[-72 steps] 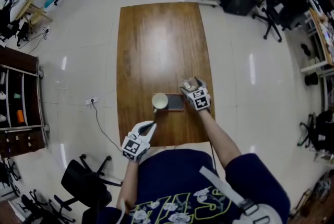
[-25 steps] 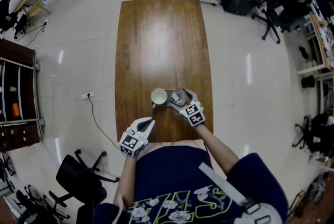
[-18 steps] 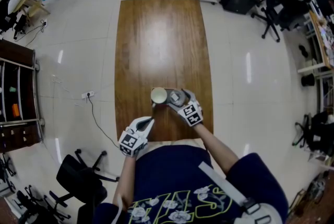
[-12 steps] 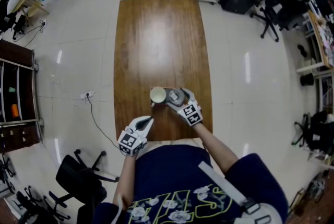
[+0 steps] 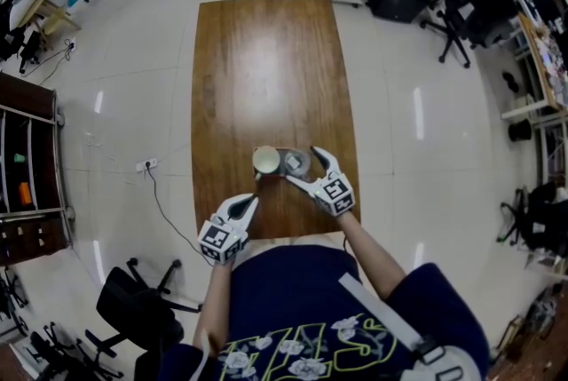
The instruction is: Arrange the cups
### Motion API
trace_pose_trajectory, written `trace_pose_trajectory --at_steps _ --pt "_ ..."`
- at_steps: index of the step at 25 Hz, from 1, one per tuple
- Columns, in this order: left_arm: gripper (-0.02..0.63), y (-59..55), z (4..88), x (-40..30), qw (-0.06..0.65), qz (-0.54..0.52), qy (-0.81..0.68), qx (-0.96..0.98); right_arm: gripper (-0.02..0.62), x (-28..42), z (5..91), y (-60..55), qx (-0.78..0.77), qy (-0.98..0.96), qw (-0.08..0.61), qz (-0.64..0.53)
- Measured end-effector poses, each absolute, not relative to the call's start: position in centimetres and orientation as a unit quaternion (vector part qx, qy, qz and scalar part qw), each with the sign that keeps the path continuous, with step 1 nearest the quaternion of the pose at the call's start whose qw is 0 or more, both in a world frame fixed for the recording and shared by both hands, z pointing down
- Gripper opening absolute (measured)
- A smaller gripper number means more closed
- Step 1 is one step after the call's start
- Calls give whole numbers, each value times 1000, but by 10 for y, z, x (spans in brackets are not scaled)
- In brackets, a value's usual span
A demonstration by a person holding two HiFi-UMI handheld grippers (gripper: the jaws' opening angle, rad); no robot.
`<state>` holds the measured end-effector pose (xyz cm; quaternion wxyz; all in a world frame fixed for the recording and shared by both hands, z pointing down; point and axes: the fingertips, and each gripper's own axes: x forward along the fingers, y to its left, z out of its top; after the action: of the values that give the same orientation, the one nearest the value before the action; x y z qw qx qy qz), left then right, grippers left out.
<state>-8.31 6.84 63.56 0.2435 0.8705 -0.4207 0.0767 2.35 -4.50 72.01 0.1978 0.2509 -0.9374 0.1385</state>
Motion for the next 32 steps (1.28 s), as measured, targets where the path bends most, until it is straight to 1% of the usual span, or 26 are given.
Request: trace_pose_trajectory --at_steps 5,9,15,18,21,25,29,32 --pt "3 69 639 -84 241 83 -417 872 458 23 667 -29 247 -955 122 110" --pt "3 68 641 -80 235 80 -409 878 430 26 637 -16 253 -956 105 109" --pt "3 64 637 -78 228 77 -403 883 431 31 622 -5 258 -954 114 101" --pt "3 59 628 -76 226 73 -406 882 436 36 631 3 257 -951 130 114" --pt "3 63 637 -77 229 73 -397 886 446 39 638 16 251 -951 123 130" --pt "3 62 629 -73 230 69 -387 891 399 44 640 26 253 -949 111 151" --pt "3 60 629 -71 235 71 -381 891 394 43 637 32 244 -952 106 150" --pt "3 59 624 -66 239 68 -378 892 351 41 633 38 235 -955 105 148"
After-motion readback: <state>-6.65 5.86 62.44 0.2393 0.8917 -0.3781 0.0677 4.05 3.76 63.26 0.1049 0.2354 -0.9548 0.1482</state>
